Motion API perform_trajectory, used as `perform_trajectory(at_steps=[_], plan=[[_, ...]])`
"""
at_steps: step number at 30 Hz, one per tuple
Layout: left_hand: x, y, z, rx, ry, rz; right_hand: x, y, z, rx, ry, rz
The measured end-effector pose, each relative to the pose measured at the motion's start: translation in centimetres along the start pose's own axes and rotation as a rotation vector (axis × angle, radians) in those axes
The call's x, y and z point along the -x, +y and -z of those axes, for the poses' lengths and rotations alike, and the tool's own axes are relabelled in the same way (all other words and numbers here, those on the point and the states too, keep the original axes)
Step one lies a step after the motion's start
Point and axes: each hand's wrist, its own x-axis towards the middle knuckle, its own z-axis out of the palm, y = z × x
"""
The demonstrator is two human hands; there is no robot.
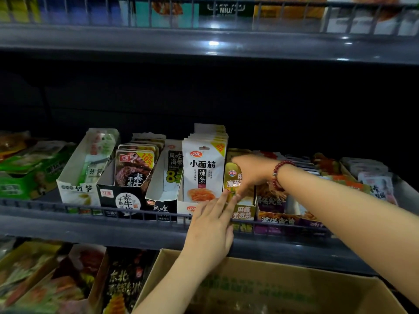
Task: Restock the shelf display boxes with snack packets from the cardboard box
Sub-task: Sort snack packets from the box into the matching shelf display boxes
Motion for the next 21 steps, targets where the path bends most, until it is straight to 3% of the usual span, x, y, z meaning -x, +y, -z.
perform_trajectory(at_steps=[9,15,21], plan=[[0.1,0.0,0.2,0.058,-0.003,-0.013,0.5,0.5,-0.8,0.037,0.046,-0.019],[0.1,0.0,0.4,0.071,-0.019,-0.006,0.0,1.0,0.1,-0.006,0.267,-0.049],[0.1,0.1,0.6,0.059,-0.04,-0.001,-0.4,0.6,-1.8,0.097,0.301,-0.021]])
